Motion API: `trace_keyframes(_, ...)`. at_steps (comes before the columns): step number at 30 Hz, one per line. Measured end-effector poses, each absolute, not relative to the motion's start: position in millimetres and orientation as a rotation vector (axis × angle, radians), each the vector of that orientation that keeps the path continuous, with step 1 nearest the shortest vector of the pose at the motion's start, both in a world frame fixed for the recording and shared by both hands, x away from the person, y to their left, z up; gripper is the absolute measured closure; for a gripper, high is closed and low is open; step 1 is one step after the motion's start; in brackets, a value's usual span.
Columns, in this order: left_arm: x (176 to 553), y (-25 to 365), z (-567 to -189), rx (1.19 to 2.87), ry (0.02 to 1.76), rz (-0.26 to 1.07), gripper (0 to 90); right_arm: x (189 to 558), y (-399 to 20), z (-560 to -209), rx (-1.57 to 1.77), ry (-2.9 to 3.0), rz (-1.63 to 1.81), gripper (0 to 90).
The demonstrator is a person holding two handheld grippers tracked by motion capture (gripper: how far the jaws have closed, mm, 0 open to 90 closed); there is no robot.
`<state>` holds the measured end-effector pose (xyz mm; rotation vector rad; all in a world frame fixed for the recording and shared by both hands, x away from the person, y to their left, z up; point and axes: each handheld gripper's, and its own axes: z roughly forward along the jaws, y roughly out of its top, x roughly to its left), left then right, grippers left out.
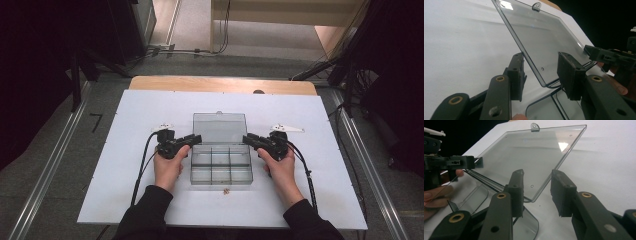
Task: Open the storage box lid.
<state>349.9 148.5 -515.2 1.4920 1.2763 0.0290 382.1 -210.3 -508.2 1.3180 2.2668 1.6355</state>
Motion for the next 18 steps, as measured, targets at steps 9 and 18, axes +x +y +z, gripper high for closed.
trace_keyframes(9, 347.9, 148.2, -513.4, 1.512, 1.285, 0.066, 51.5, 382.0, -210.0, -507.9, 1.313, 2.269, 1.621, 60.0)
trace_keyframes(18, 344.0, 150.5, -508.7, 1.527, 1.228, 0.056, 34.3, 378.1, -213.1, -499.9, 1.251, 2.288, 1.541, 45.0)
